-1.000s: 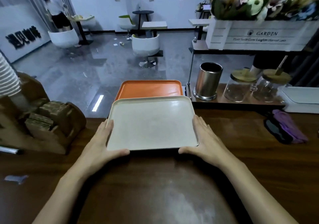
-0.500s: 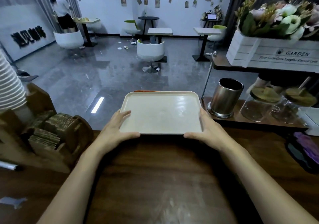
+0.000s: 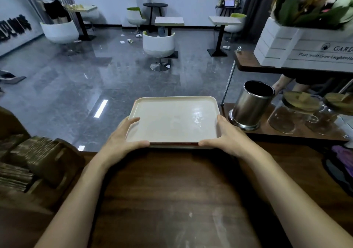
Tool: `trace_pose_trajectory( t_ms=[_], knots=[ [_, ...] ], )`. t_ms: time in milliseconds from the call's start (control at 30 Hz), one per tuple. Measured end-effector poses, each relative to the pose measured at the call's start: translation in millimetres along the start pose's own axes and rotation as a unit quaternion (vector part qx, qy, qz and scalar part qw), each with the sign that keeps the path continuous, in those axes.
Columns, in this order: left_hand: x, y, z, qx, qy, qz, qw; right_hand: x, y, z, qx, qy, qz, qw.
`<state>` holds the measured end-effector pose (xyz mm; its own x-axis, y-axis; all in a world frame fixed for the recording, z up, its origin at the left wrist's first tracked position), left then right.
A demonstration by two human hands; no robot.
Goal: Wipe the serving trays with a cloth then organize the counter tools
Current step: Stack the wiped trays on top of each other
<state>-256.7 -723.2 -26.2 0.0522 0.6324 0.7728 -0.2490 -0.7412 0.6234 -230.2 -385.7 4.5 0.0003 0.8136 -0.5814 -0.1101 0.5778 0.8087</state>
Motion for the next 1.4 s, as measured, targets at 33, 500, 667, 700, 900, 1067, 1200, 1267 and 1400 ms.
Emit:
trace_pose_trajectory(
  t_ms=[33, 500, 667, 700, 900, 1067, 1200, 1267, 1400],
  knots=[
    [-2, 0, -1, 0.001, 0.0, 0.001, 1.0, -1, -1, -1, -0.001, 0.0, 0.005, 1.0],
    [-4, -1, -1, 0.019, -0.012, 0.016, 1.0, 4, -3, -6, -0.015, -0.028, 0.102, 0.994],
    [-6, -2, -2, 0.019, -0.011, -0.001, 1.0, 1, -2, -1, -0.003, -0.028, 0.14, 0.99],
    [-7, -2, -2, 0.018, -0.01, -0.003, 1.0, 1, -2, -1, -0.001, -0.03, 0.145, 0.989],
    [-11, -1, -2, 0.019, -0.006, -0.004, 1.0, 1, -3, 0, -0.004, -0.028, 0.157, 0.987],
    [-14, -1, -2, 0.018, -0.002, -0.006, 1.0, -1, -3, 0, -0.006, -0.027, 0.17, 0.985],
    [-10, 0, -3, 0.024, -0.006, -0.015, 1.0, -5, -4, 1, -0.009, -0.027, 0.173, 0.985],
    [-7, 0, -4, 0.027, -0.004, -0.014, 1.0, -7, -4, 0, -0.01, -0.025, 0.174, 0.984],
    [-5, 1, -5, 0.025, -0.006, -0.012, 1.0, -9, -4, -3, -0.009, -0.024, 0.168, 0.985]
  ],
)
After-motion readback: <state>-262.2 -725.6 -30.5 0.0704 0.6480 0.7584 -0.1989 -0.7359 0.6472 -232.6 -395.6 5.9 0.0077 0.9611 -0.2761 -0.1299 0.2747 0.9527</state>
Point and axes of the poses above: each hand's wrist, its own z-axis away from the middle knuckle, its own y-axis out of the back of the hand, x = y × z, the point moved 6 cm from there along -z, towards the middle knuckle, and after that the axes turned 4 degrees about -x, right-handed, at the moved point
